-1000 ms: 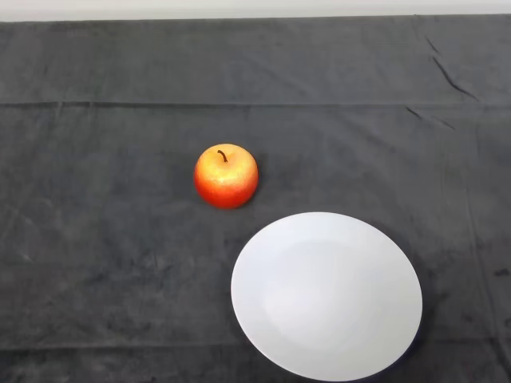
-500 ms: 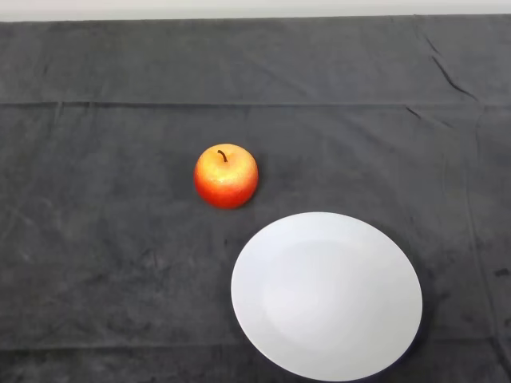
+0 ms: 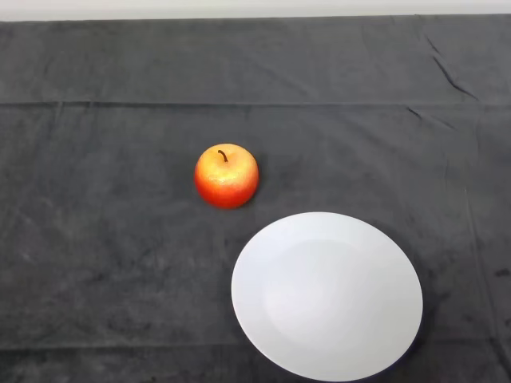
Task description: Move the apple to the plate
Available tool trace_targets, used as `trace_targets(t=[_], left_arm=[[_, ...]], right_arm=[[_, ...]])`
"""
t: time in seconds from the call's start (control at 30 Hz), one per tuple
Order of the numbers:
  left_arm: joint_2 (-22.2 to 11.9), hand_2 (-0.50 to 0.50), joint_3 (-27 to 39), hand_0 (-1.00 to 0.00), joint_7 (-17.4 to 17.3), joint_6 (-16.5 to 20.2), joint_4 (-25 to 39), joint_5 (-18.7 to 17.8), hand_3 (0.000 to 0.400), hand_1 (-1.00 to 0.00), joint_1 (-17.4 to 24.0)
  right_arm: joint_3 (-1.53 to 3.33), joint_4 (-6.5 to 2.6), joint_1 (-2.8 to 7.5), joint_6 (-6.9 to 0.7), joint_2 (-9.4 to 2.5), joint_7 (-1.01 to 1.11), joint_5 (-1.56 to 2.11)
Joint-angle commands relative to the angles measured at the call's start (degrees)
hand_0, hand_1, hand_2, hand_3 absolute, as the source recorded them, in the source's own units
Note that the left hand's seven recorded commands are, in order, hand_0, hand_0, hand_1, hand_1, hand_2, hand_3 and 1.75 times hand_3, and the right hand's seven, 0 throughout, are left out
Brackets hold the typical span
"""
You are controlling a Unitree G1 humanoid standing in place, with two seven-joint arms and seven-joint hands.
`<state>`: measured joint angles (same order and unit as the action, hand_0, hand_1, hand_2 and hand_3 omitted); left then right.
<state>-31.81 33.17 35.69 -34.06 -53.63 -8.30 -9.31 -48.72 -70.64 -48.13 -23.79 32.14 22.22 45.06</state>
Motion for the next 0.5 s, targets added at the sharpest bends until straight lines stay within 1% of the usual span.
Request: trace_targets(t=[0.03, 0.33, 0.5], left_arm=[[-1.9, 0.0, -1.3, 0.0, 0.9, 1.4, 3.2, 1.4, 0.0, 0.0, 3.0], [-0.3, 0.0, -3.0, 0.0, 2.0, 7.1, 13.3, 2.8, 0.0, 0.0, 5.3], [0.3, 0.0, -4.1, 0.0, 1.9, 11.6, 20.3, 3.5, 0.0, 0.0, 6.8]], right_arm=[[-0.8, 0.39, 0.45, -0.05, 0.86, 0.2, 1.5], [-0.77, 0.59, 0.53, -0.04, 0.76, 0.15, 1.49], [-0.75, 0.74, 0.59, -0.03, 0.69, 0.1, 1.48]])
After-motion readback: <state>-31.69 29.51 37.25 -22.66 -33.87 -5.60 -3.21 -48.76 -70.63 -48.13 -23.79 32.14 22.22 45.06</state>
